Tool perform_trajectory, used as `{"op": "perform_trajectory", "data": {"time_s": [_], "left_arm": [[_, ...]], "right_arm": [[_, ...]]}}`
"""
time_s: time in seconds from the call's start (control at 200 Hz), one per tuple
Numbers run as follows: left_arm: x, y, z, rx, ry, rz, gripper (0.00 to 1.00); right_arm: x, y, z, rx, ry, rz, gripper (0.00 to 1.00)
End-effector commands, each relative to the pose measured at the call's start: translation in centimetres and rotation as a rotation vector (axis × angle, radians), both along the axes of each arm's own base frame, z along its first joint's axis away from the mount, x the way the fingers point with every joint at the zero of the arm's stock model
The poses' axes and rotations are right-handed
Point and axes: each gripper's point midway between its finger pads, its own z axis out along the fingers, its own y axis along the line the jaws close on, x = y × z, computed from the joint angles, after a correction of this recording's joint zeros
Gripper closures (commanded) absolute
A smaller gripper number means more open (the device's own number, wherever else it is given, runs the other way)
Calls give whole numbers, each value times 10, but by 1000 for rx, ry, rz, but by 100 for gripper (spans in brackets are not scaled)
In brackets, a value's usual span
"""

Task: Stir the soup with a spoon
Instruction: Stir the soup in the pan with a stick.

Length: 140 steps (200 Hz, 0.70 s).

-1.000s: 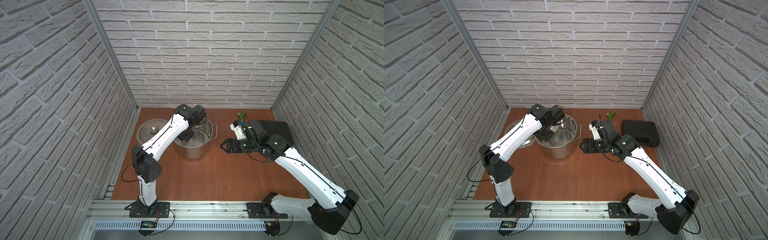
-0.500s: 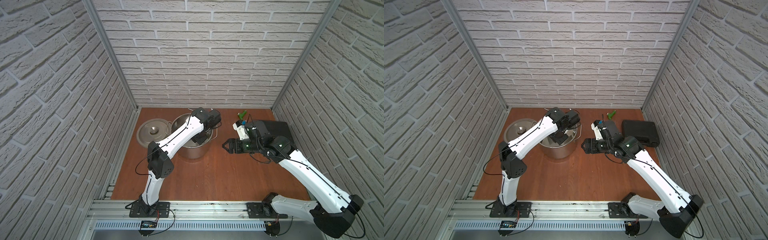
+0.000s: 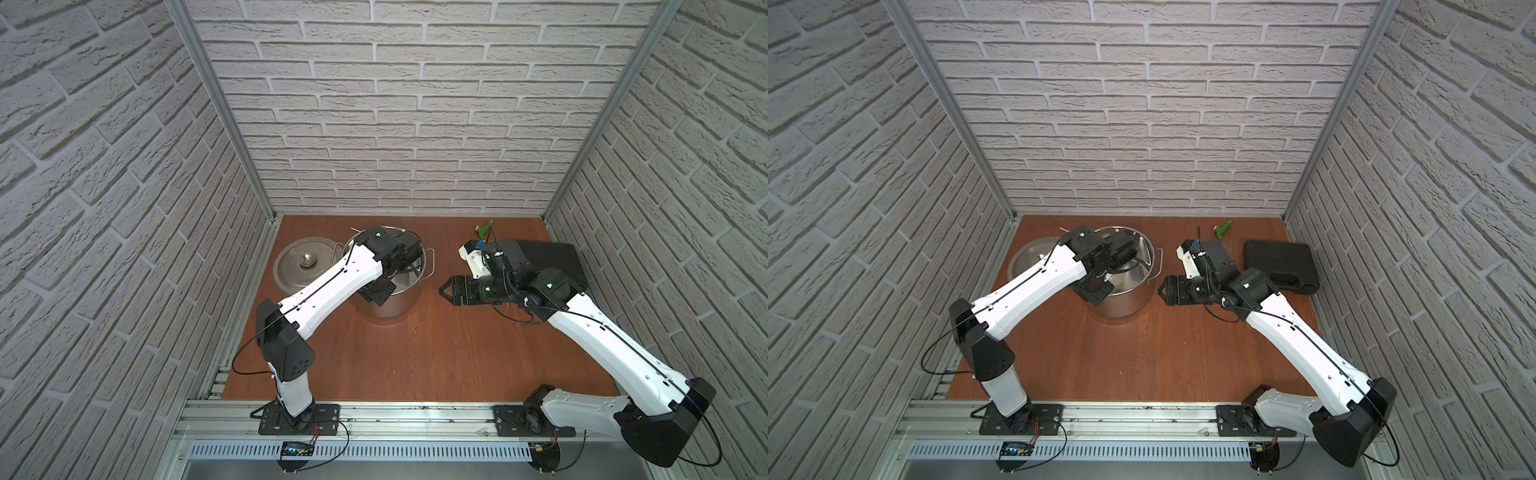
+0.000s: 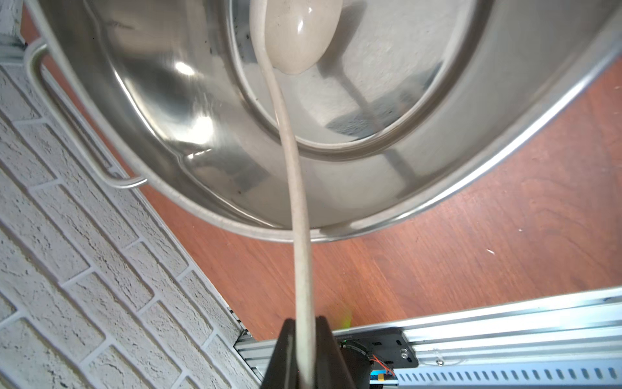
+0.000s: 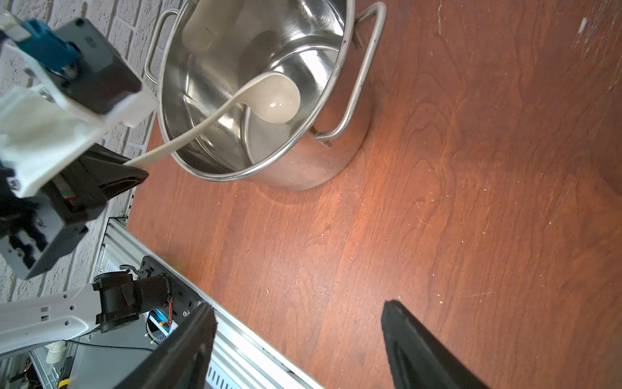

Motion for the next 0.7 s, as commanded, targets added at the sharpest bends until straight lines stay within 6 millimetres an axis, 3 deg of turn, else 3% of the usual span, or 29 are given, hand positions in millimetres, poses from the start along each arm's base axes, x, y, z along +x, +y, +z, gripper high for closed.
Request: {"op": "perform_trajectory", "data": {"time_s": [0.0, 0.18, 0.375, 0.535, 0.6, 0.695], "left_arm": [[-10, 40, 7, 104, 58, 53, 100], [25, 46, 13, 91, 23, 68, 100], [54, 12, 9, 29, -3, 30, 100], [52, -28, -1, 20, 14, -48, 100], [44, -49, -5, -13, 39, -75, 100], [33, -62, -8, -11, 54, -96, 100]], "right_arm": [[3, 11, 20, 46, -53, 30, 19], [-2, 5, 23, 38, -60, 25, 19], [-10, -7, 22, 4, -67, 10, 19], [-12, -13, 21, -13, -74, -10, 19], [-12, -15, 21, -14, -77, -17, 19], [-13, -15, 21, -9, -76, -23, 19]]}}
